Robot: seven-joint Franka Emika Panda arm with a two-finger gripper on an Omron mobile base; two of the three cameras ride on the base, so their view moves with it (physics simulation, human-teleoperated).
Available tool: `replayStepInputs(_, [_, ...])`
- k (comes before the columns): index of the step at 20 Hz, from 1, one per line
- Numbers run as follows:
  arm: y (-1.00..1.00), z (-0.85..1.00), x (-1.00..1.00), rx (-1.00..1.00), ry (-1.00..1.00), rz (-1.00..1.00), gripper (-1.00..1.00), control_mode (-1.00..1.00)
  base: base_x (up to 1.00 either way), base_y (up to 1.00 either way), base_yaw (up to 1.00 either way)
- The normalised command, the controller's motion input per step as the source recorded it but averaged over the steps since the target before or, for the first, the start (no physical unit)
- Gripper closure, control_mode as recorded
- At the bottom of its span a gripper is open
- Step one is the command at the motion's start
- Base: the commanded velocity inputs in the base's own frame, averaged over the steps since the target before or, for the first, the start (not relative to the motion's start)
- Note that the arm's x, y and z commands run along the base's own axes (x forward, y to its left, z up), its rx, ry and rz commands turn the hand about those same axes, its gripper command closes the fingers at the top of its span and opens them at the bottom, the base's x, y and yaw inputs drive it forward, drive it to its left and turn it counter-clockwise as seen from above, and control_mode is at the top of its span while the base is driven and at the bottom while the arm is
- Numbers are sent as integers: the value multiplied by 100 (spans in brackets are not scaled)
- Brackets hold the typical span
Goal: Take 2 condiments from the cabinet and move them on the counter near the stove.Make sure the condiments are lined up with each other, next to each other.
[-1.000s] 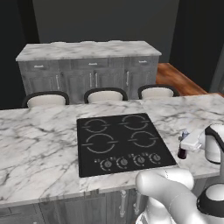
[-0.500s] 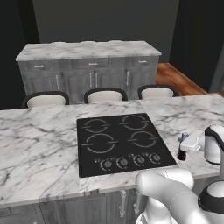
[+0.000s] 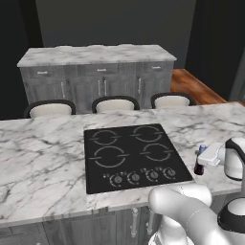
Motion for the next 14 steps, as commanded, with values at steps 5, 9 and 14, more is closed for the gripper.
replayStepInputs(5, [0,0,0,0,0,0,-100,-100,0,0,0])
replayStepInputs(9, [0,0,0,0,0,0,-100,-100,0,0,0])
replayStepInputs(14, [0,0,0,0,-1,0,-100,-100,0,0,0])
